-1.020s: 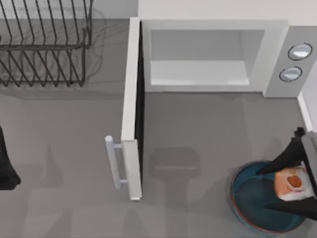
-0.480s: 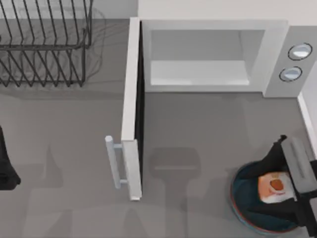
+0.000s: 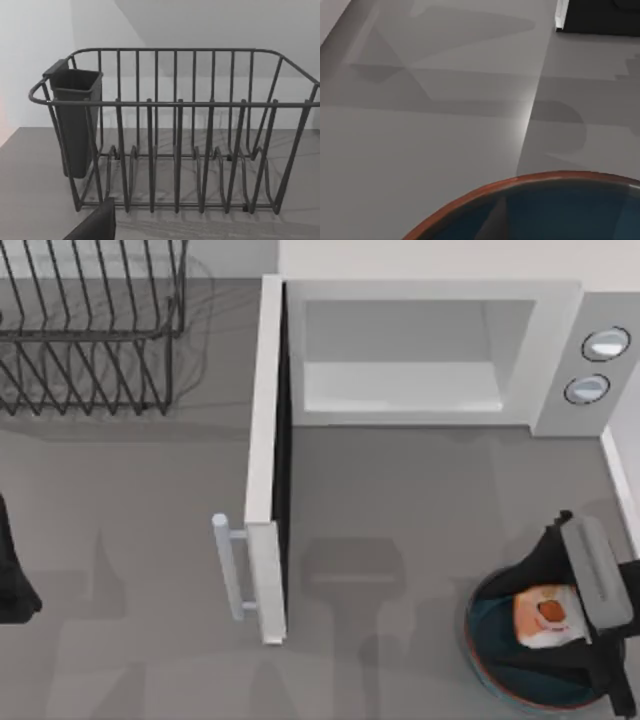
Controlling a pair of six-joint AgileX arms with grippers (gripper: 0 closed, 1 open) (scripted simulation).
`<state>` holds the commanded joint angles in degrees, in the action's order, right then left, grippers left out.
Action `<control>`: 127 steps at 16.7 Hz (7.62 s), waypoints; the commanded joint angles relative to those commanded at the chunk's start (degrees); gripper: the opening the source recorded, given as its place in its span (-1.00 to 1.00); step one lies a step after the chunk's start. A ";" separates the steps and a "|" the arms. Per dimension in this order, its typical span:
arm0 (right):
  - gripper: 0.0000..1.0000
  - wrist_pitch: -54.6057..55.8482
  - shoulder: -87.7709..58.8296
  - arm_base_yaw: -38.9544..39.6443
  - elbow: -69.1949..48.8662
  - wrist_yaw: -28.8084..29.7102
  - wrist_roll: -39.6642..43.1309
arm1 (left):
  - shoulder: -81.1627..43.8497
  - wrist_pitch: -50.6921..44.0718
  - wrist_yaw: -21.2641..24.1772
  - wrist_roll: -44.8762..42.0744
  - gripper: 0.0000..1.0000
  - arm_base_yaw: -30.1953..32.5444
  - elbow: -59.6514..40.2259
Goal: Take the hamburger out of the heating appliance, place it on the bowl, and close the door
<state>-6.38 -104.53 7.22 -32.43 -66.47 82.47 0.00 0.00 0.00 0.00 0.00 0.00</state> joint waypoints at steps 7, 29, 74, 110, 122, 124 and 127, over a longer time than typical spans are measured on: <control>0.21 0.00 0.00 0.00 0.00 0.00 0.00 | 0.00 0.00 0.00 0.00 1.00 0.00 0.00; 1.00 -5.43 17.71 -2.01 3.47 10.61 -12.93 | 0.00 0.00 0.00 0.00 1.00 0.00 0.00; 1.00 6.38 104.53 -7.22 32.43 66.47 -82.47 | 0.00 0.00 0.00 0.00 -1.00 0.00 0.00; 1.00 6.38 104.53 -7.22 32.43 66.47 -82.47 | -7.21 5.89 32.41 -0.24 -1.00 -32.32 -1.06; 1.00 6.38 104.53 -7.22 32.43 66.47 -82.47 | -15.42 6.14 36.36 1.29 -1.00 -35.96 -5.55; 1.00 6.38 104.53 -7.22 32.43 66.47 -82.47 | -20.31 2.65 31.98 3.50 -1.00 -30.70 -9.49; 1.00 6.38 104.53 -7.22 32.43 66.47 -82.47 | -29.82 -4.26 22.75 7.81 -1.00 -19.00 -17.07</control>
<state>0.00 0.00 0.00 0.00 0.00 0.00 -29.82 -4.26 22.75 7.81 -19.00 -17.07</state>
